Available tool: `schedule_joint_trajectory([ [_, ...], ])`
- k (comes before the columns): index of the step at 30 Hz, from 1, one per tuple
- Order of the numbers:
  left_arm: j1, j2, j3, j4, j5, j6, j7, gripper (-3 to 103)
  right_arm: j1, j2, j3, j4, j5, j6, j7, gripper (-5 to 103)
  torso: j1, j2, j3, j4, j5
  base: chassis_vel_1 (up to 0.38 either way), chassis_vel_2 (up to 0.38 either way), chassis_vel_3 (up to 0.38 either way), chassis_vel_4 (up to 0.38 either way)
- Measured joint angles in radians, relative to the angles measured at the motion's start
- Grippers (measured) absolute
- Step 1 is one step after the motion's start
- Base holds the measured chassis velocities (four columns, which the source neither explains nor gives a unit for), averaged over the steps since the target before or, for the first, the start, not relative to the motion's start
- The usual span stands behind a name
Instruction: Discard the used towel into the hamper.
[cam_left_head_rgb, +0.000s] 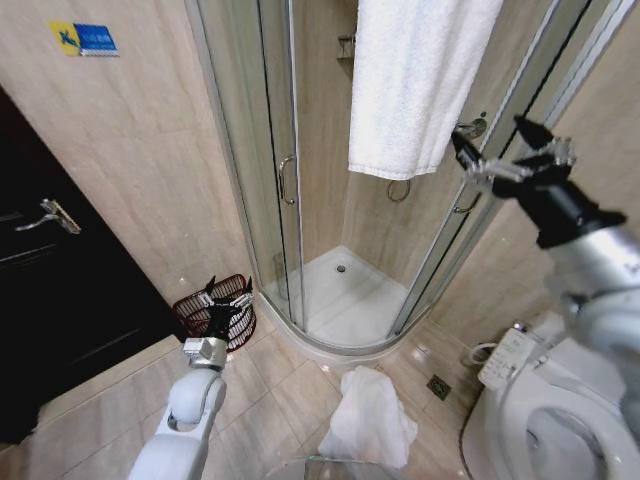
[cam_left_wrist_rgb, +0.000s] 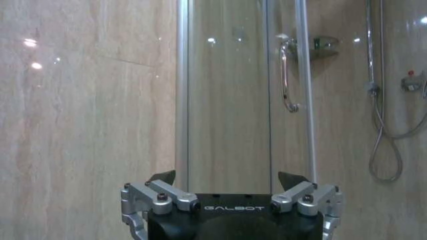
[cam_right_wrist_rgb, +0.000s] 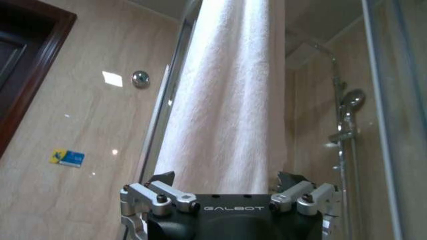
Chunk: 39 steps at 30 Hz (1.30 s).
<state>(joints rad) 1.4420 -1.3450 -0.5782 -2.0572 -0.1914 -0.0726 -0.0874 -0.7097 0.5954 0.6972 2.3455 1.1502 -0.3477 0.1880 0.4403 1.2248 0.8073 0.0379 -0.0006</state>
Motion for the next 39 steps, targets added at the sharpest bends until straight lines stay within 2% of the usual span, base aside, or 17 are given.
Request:
schedule_joint_trajectory([
  [2,-0.003,-0.002,0.004,-0.001,0.002,0.006,0.0,100,0.101,-0.02,-0.075,-0.063,0.065,-0.005,-0.002,100,0.0,0.0,0.0,0.0001,0.0008,0.0,0.0,0.0,0.0],
  [3,-0.003,-0.002,0.004,-0.001,0.002,0.006,0.0,100,0.101,-0.02,-0.075,-0.063,0.065,-0.005,-0.002,100,0.0,0.0,0.0,0.0001,0.0008,0.0,0.0,0.0,0.0],
  [5,-0.007,-0.006,0.009,-0.003,0.006,0.009,0.0,100,0.199,-0.026,-0.156,-0.11,0.163,-0.007,-0.002,100,0.0,-0.001,0.0,0.0,0.0008,0.0,0.0,0.0,0.0],
  [8,-0.008,-0.008,0.011,-0.004,0.008,0.01,0.0,100,0.256,-0.023,-0.203,-0.127,0.2,-0.011,0.003,100,-0.001,-0.001,0.0,-0.0002,0.0008,0.0,0.0,0.0,0.0],
  [9,-0.009,-0.01,0.013,-0.006,0.011,0.011,0.0,100,0.343,-0.011,-0.277,-0.158,0.217,-0.014,0.014,100,-0.001,-0.001,-0.001,-0.0002,0.0005,0.0,0.0,0.0,0.0],
  [11,-0.008,-0.01,0.013,-0.01,0.011,0.011,0.0,100,0.39,-0.002,-0.32,-0.18,0.218,-0.014,0.019,100,-0.001,-0.001,-0.001,0.0,0.0005,0.0,0.0,0.0,0.0],
  [13,-0.008,-0.009,0.012,-0.015,0.011,0.013,0.0,100,0.499,0.022,-0.424,-0.229,0.208,-0.022,0.045,100,-0.001,-0.001,-0.001,0.0001,0.0006,0.0,0.0,0.0,0.0],
  [15,-0.008,-0.008,0.011,-0.016,0.01,0.013,0.0,100,0.523,0.028,-0.451,-0.239,0.202,-0.026,0.054,100,-0.001,-0.002,-0.001,0.0002,0.0005,0.0,0.0,0.0,0.0],
  [18,-0.011,-0.004,0.009,-0.016,0.007,0.013,0.0,100,0.641,0.072,-0.586,-0.305,0.179,-0.033,0.11,100,-0.001,-0.002,-0.001,0.0001,0.0008,0.0,0.0,0.0,0.0],
  [26,-0.022,-0.001,0.007,-0.006,-0.002,0.01,-0.001,100,0.772,0.144,-0.695,-0.378,0.16,-0.046,0.173,100,-0.001,-0.002,-0.001,0.0,0.0004,0.0,0.0,0.0,0.0],
  [32,-0.029,0.002,0.003,0.006,-0.013,0.005,-0.001,100,0.79,0.175,-0.73,-0.375,0.183,-0.049,0.189,100,-0.001,-0.002,-0.001,-0.0001,0.0006,0.0,0.0,0.0,0.0],
  [39,-0.029,0.006,-0.003,0.02,-0.02,-0.01,0.005,100,0.812,0.247,-0.777,-0.377,0.183,-0.051,0.229,100,-0.001,-0.002,-0.001,0.0001,0.0005,0.0,0.0,0.0,0.0],
])
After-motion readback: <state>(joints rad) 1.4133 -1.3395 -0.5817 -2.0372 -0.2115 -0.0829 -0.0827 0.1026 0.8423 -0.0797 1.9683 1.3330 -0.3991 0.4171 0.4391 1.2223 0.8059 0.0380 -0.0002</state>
